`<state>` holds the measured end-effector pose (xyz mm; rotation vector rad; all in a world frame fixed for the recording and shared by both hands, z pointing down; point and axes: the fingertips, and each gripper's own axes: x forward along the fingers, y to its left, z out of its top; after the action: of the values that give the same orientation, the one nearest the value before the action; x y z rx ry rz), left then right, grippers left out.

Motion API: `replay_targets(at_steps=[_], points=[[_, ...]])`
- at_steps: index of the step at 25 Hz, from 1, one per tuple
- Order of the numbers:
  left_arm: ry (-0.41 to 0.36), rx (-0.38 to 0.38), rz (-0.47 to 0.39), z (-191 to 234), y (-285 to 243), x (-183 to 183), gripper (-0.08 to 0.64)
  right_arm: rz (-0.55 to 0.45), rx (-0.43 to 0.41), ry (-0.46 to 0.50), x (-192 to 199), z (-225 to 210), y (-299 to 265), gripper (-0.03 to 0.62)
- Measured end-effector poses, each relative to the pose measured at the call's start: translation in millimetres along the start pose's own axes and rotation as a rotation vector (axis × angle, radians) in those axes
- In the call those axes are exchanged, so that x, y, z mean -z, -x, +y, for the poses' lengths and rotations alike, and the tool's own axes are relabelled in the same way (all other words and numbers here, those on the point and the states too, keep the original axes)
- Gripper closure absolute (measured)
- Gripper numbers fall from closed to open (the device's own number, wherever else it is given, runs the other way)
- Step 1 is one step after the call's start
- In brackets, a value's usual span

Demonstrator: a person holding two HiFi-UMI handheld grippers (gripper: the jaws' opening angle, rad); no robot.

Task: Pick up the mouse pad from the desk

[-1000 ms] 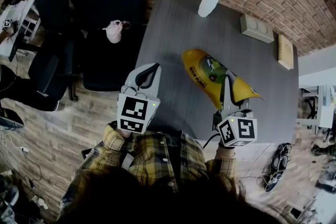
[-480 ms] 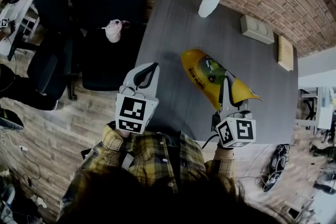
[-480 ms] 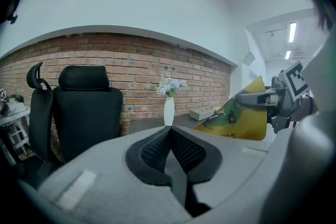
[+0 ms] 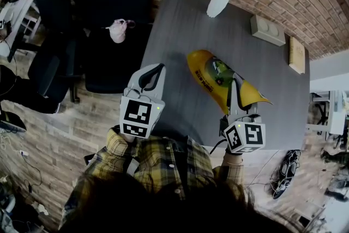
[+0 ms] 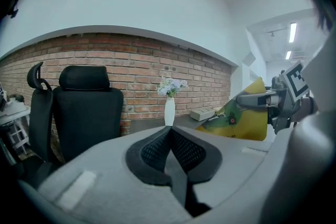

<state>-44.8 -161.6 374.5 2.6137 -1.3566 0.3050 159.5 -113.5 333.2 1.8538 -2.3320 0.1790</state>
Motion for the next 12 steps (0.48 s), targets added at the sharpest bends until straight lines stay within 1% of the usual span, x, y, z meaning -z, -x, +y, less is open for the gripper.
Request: replay_targets(at_steps=[12], points=[[-0.001,-0.001,0.001,1.0,-1.3,0.5,0.561,0.002,0.0,-0.005,1.6,-0.3,-0.4,0.578]])
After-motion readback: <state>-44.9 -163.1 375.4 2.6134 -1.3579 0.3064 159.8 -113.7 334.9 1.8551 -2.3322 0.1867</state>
